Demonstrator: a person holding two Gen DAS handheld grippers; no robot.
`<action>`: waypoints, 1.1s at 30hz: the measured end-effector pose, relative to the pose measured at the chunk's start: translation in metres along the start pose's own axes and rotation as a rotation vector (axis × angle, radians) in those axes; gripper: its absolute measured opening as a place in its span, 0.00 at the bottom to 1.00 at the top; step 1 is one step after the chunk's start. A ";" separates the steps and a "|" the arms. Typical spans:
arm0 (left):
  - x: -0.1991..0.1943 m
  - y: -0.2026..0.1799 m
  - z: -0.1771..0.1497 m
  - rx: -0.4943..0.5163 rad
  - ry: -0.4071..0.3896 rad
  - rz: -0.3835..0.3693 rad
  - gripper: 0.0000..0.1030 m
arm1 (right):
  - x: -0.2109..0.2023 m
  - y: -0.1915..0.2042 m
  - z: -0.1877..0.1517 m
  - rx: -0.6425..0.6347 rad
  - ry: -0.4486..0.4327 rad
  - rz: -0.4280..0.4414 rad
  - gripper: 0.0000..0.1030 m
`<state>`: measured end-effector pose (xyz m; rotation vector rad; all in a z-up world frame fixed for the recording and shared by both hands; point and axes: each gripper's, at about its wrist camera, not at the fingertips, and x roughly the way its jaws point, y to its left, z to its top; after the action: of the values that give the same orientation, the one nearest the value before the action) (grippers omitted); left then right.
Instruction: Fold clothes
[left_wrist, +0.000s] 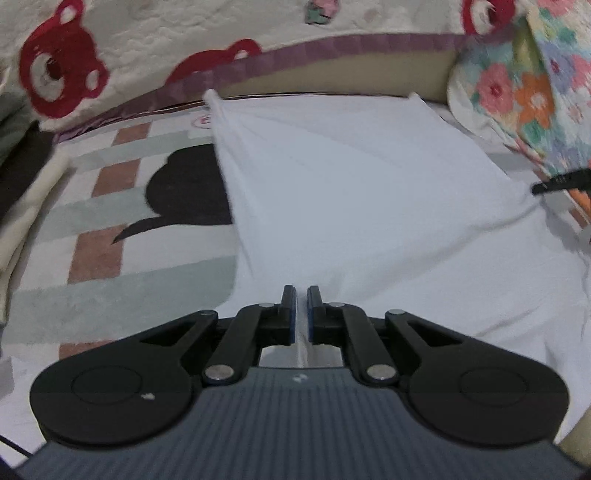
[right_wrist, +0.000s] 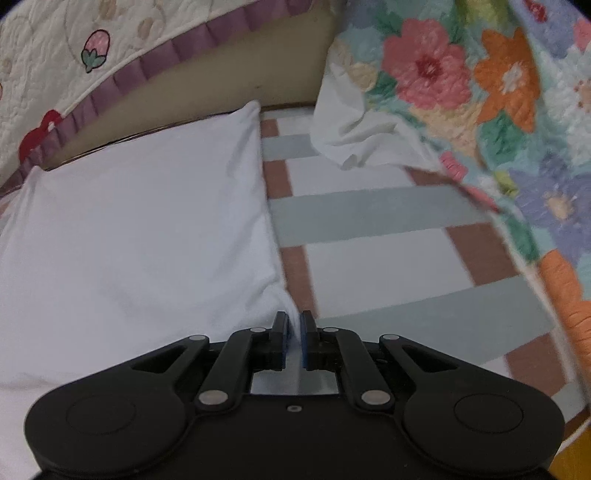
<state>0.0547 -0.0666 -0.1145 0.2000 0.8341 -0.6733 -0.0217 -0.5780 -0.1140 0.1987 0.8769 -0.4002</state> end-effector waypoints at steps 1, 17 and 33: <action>0.000 0.003 0.000 -0.013 -0.001 0.003 0.05 | -0.004 0.000 0.001 -0.012 -0.018 -0.025 0.10; 0.029 0.049 -0.001 -0.319 0.060 -0.225 0.40 | -0.022 0.062 -0.034 -0.116 0.119 0.151 0.41; 0.003 -0.006 0.009 0.061 -0.149 0.015 0.09 | -0.002 0.055 -0.030 -0.086 0.068 0.166 0.56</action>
<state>0.0583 -0.0768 -0.1100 0.2085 0.6690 -0.6911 -0.0211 -0.5181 -0.1315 0.2047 0.9353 -0.2012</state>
